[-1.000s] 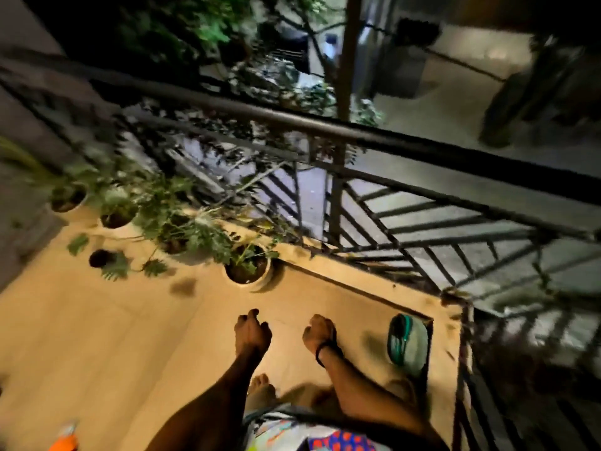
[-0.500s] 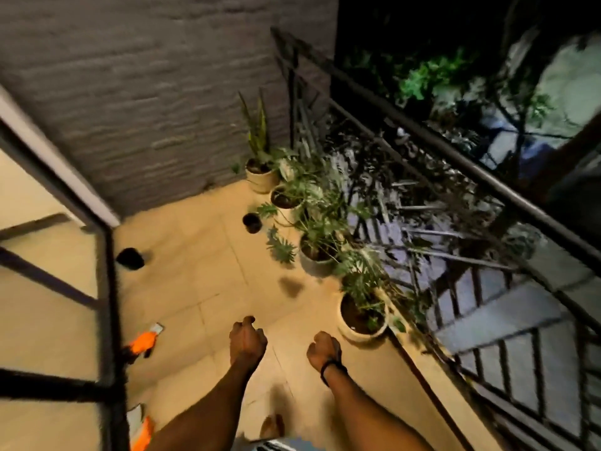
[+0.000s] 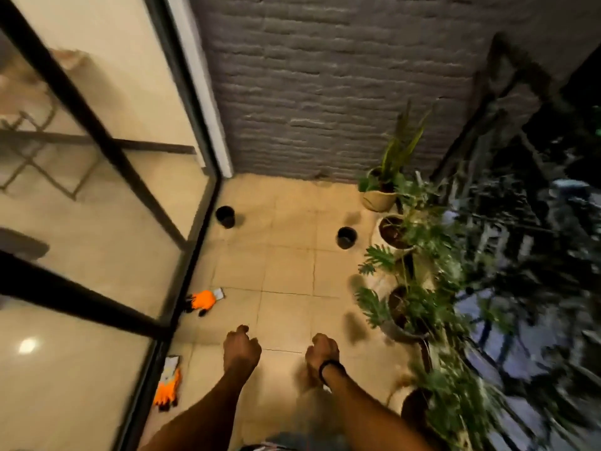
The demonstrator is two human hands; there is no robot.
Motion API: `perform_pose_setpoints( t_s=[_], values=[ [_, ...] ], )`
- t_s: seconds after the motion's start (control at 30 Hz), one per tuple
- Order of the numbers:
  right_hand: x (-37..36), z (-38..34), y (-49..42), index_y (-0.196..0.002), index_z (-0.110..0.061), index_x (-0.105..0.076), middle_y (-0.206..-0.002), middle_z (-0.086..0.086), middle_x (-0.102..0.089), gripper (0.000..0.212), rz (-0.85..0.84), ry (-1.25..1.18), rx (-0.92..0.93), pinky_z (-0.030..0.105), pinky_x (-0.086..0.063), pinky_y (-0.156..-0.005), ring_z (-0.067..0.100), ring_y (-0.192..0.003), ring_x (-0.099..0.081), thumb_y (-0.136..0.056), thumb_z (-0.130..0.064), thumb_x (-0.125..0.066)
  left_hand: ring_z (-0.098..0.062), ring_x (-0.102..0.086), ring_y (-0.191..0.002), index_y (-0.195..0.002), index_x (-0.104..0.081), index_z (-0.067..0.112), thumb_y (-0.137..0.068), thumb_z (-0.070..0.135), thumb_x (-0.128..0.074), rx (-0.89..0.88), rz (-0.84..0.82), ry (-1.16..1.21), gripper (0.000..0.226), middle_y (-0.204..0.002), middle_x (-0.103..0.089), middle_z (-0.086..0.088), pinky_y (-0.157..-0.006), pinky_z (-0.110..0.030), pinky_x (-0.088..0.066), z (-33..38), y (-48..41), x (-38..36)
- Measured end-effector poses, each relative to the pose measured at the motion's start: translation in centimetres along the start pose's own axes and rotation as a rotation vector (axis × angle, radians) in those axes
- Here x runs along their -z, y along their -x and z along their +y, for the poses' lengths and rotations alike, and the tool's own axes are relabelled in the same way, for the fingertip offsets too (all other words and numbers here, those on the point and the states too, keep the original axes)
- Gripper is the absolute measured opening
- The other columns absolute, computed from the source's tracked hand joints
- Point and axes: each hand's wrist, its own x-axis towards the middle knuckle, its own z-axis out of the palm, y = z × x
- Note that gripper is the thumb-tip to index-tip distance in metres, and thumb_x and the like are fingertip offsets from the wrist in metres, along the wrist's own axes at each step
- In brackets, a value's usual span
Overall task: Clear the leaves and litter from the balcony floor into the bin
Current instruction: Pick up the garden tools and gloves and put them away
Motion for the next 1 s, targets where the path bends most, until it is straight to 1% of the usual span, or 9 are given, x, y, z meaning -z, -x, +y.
perform_pose_setpoints(
  t_s=[0.1,0.27,0.43,0.57,0.67,0.77,0.8,0.9,1.0],
  values=[
    [1.2,-4.7,-3.9,-0.135,-0.009,-0.052,-0.140,0.012,-0.051,0.039,-0.110,0.119,0.098,0.027,-0.040,-0.102,0.029,-0.128,-0.048,-0.097,-0.020,-0.049,-0.035,-0.053,-0.120,-0.137,-0.052,0.010,-0.094,0.021,-0.060,0.158,0.079,0.072,0.044,-0.126,-0.057,-0.019,-0.099,-0.038,-0.043,0.2,-2.8,2.0],
    [0.8,-13.4,-10.7,-0.148,-0.010,-0.041,-0.153,0.010,-0.040,0.050,-0.272,0.346,0.249,0.033,-0.030,-0.116,0.027,-0.141,-0.035,-0.099,-0.023,-0.047,-0.034,-0.051,-0.124,-0.138,-0.052,0.014,-0.095,0.024,-0.060,0.382,0.189,0.228,0.045,-0.134,-0.055,-0.016,-0.101,-0.042,-0.044,-0.4,-8.3,4.7],
    [-1.5,-22.8,-16.6,-0.139,-0.008,-0.050,-0.141,0.013,-0.052,0.042,-0.335,0.505,0.344,0.033,-0.039,-0.109,0.029,-0.131,-0.047,-0.098,-0.020,-0.048,-0.034,-0.050,-0.126,-0.139,-0.050,0.014,-0.095,0.024,-0.059,0.505,0.178,0.270,0.046,-0.132,-0.057,-0.016,-0.101,-0.041,-0.042,-3.6,-14.5,4.9],
    [-5.6,-27.8,-22.4,-0.127,-0.009,-0.059,-0.131,0.013,-0.061,0.034,-0.345,0.580,0.383,0.032,-0.044,-0.102,0.029,-0.123,-0.054,-0.096,-0.019,-0.049,-0.033,-0.052,-0.122,-0.139,-0.051,0.014,-0.095,0.025,-0.060,0.570,0.152,0.299,0.045,-0.129,-0.058,-0.016,-0.101,-0.041,-0.044,-6.5,-20.5,3.9],
    [-12.8,-29.9,-30.1,-0.127,-0.012,-0.060,-0.128,0.011,-0.062,0.032,-0.390,0.641,0.405,0.030,-0.045,-0.097,0.028,-0.120,-0.056,-0.096,-0.018,-0.051,-0.036,-0.051,-0.121,-0.137,-0.052,0.010,-0.095,0.022,-0.060,0.630,0.176,0.321,0.044,-0.128,-0.058,-0.019,-0.099,-0.042,-0.043,-10.7,-28.2,1.0],
    [-21.6,-29.7,-39.3,-0.123,-0.023,-0.060,-0.123,0.006,-0.065,0.034,-0.422,0.727,0.445,0.035,-0.047,-0.100,0.027,-0.117,-0.059,-0.092,-0.032,-0.049,-0.037,-0.052,-0.119,-0.135,-0.053,0.008,-0.095,0.018,-0.059,0.685,0.208,0.356,0.042,-0.126,-0.058,-0.019,-0.097,-0.043,-0.043,-16.0,-36.1,-4.3],
    [-25.2,-29.4,-42.9,-0.124,-0.024,-0.060,-0.123,0.005,-0.064,0.036,-0.433,0.759,0.457,0.035,-0.046,-0.100,0.027,-0.118,-0.058,-0.092,-0.033,-0.049,-0.038,-0.052,-0.119,-0.134,-0.053,0.008,-0.094,0.017,-0.059,0.705,0.231,0.366,0.042,-0.125,-0.058,-0.019,-0.097,-0.043,-0.043,-18.2,-39.0,-6.7],
    [-33.3,-29.4,-50.9,-0.130,-0.012,-0.057,-0.131,0.012,-0.059,0.036,-0.520,0.815,0.482,0.031,-0.043,-0.099,0.029,-0.122,-0.054,-0.097,-0.025,-0.052,-0.038,-0.055,-0.113,-0.132,-0.055,0.007,-0.092,0.016,-0.061,0.768,0.265,0.418,0.042,-0.119,-0.059,-0.020,-0.093,-0.042,-0.044,-23.6,-44.8,-12.7],
    [-40.5,-28.8,-58.2,-0.129,-0.005,-0.055,-0.127,0.018,-0.060,0.039,-0.492,0.873,0.585,0.032,-0.041,-0.097,0.032,-0.122,-0.053,-0.097,-0.028,-0.055,-0.036,-0.056,-0.110,-0.133,-0.054,0.008,-0.092,0.018,-0.062,0.838,0.292,0.471,0.043,-0.116,-0.059,-0.020,-0.090,-0.041,-0.045,-28.8,-49.0,-18.5]
  ],
)
